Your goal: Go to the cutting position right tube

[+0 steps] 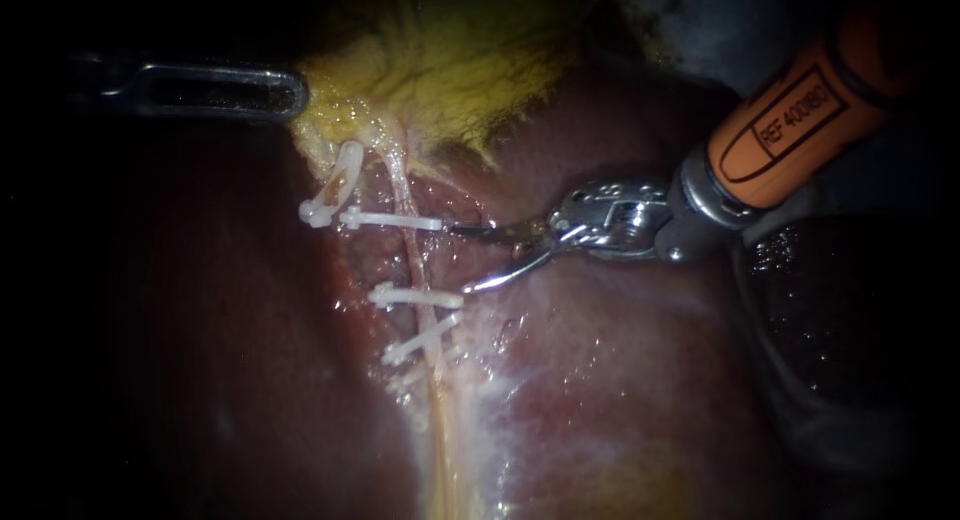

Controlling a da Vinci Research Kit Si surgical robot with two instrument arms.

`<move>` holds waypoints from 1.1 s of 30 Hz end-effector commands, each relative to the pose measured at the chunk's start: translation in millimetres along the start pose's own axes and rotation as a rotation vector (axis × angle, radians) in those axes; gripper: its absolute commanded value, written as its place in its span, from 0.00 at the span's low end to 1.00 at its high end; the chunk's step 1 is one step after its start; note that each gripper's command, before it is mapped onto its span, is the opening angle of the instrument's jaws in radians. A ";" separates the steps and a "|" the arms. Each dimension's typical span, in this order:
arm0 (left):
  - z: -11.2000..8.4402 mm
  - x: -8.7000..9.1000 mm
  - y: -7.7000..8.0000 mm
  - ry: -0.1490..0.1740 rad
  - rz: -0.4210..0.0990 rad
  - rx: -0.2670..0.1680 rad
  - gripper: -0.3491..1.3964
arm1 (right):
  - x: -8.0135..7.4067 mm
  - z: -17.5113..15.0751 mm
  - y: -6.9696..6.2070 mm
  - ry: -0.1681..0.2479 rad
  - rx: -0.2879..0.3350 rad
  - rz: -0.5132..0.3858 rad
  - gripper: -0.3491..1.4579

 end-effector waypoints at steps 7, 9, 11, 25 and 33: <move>0.0 0.0 0.0 0.000 0.000 0.000 0.00 | -1.5 2.1 1.3 -0.017 0.034 0.017 0.78; 0.0 0.0 0.0 0.000 0.000 0.000 0.00 | -1.6 2.5 1.6 -0.010 0.046 0.022 0.78; 0.0 0.0 0.0 0.000 0.000 0.000 0.00 | -1.6 3.0 2.0 0.009 0.059 0.034 0.78; 0.1 0.0 0.0 -0.001 0.000 -0.003 0.00 | -1.4 5.5 3.3 0.089 0.144 0.060 0.77; 0.2 0.0 0.0 -0.001 0.000 -0.003 0.00 | -0.6 6.8 3.5 0.092 0.210 0.034 0.71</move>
